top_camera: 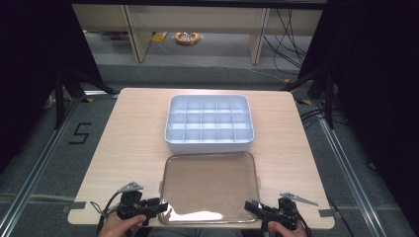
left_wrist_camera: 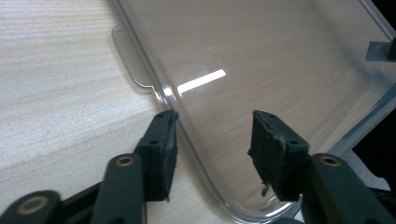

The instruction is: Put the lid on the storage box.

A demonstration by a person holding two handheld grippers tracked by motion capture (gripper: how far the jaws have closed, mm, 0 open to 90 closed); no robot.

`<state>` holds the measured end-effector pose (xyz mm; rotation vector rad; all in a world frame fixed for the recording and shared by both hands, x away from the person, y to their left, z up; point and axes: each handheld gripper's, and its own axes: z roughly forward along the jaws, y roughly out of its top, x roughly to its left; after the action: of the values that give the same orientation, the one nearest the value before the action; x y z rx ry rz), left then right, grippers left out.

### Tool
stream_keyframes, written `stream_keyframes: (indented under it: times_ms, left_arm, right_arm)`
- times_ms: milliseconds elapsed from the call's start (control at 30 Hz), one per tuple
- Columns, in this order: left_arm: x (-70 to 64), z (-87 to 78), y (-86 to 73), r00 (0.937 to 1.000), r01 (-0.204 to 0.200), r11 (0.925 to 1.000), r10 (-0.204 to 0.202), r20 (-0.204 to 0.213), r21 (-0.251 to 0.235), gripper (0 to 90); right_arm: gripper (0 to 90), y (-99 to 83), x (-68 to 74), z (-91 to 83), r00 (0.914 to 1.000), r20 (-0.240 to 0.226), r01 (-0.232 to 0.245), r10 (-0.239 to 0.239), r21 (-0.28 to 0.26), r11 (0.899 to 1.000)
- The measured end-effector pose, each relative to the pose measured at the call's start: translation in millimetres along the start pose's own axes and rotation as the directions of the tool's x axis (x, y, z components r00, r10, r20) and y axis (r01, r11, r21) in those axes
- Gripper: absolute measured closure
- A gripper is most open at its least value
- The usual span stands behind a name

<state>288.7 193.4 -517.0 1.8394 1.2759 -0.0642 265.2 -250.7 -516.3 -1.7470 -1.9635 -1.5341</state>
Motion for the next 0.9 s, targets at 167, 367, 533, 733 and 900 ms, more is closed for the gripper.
stream_keyframes:
  times_ms: [167,367,533,733,900]
  left_arm:
    - [-1.8,0.9,0.0,1.0000,-0.006,1.0000,0.006,-0.003,-0.008,42.0]
    - [0.6,-0.1,1.2,0.9998,0.022,0.9997,-0.022,0.005,-0.008,38.8]
    - [1.0,-0.3,1.7,0.9992,0.040,0.9991,-0.040,-0.003,-0.014,37.9]
    - [3.7,-0.6,2.7,0.9984,0.057,0.9982,-0.057,0.005,-0.019,37.8]
    - [6.7,0.9,5.3,0.9979,0.061,0.9980,-0.061,0.023,-0.016,37.4]
  right_arm:
    - [57.9,0.4,2.6,-2.7,0.9979,-0.022,0.061,-0.061,0.000,0.998]
    - [58.3,0.4,14.3,-10.1,0.9892,-0.060,0.134,-0.134,-0.006,0.991]
    - [59.4,0.2,16.5,-12.3,0.9746,-0.065,0.213,-0.214,-0.026,0.977]
    - [60.0,-1.9,16.2,-14.5,0.9568,-0.097,0.271,-0.274,-0.042,0.962]
    - [60.1,-0.6,13.7,-14.3,0.9469,-0.120,0.296,-0.298,-0.039,0.954]
